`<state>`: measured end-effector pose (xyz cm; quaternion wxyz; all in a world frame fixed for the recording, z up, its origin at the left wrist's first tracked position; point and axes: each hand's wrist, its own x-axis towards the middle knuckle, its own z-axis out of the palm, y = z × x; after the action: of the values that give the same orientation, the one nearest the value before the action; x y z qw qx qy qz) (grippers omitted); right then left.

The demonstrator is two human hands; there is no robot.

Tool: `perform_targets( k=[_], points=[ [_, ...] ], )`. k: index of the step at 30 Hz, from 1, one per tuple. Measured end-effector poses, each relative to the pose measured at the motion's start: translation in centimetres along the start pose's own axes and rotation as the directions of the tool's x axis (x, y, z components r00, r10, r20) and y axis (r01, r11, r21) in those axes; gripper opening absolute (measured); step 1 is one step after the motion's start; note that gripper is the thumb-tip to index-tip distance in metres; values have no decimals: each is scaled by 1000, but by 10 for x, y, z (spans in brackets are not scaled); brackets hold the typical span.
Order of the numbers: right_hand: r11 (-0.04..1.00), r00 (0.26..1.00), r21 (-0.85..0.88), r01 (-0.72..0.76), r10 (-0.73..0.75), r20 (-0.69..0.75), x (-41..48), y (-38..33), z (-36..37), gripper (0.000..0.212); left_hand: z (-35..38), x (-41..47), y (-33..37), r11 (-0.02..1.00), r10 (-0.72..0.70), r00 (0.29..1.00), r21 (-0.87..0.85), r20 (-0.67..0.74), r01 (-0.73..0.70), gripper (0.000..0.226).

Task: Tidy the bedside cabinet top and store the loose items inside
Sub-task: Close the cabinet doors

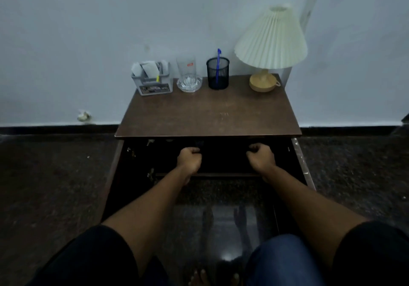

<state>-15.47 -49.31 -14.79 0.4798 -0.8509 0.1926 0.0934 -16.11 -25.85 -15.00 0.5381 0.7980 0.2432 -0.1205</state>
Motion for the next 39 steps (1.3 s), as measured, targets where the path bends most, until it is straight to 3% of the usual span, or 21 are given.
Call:
perform_targets(
  k=[4, 9, 14, 18, 21, 24, 27, 31, 35, 39],
  points=[
    [994, 995, -59, 91, -92, -29, -49, -17, -14, 26, -57, -43, 1, 990, 86, 994, 113, -65, -78, 31],
    [979, 984, -110, 173, -176, -15, -103, -20, -37, 18, -123, -108, -26, 861, 247, 961, 484, -126, -158, 47],
    [961, 974, -159, 225, -228, -3, -149, -2, -59, 19, -164, -154, -64, 732, 215, 952, 682, -216, -11, 61],
    [948, 968, -218, 233, -247, -39, -171, 18, -78, 21, -191, -171, -87, 775, 62, 944, 611, -325, 160, 62],
    [921, 957, -326, 213, -264, -122, -182, 31, -90, 41, -200, -174, -102, 855, -39, 944, 478, -328, 201, 55],
    [890, 966, -454, 39, -150, -211, -191, 47, -97, 71, -202, -181, -114, 902, -64, 956, 394, -285, 177, 48],
    [916, 971, -383, -118, 26, -237, -195, 59, -103, 88, -201, -185, -117, 935, -53, 962, 325, -269, 143, 42],
    [960, 950, -77, -268, 250, -190, -195, 61, -103, 64, -194, -188, -113, 962, -26, 966, 255, -255, 93, 38],
    [962, 938, 32, -271, 272, -215, -198, 59, -101, 54, -175, -188, -108, 981, -24, 966, 181, -258, 73, 31],
    [953, 952, 98, -286, 294, -86, -199, 69, -99, 36, -158, -186, -104, 977, -41, 975, 195, -219, 85, 32]
  ],
)
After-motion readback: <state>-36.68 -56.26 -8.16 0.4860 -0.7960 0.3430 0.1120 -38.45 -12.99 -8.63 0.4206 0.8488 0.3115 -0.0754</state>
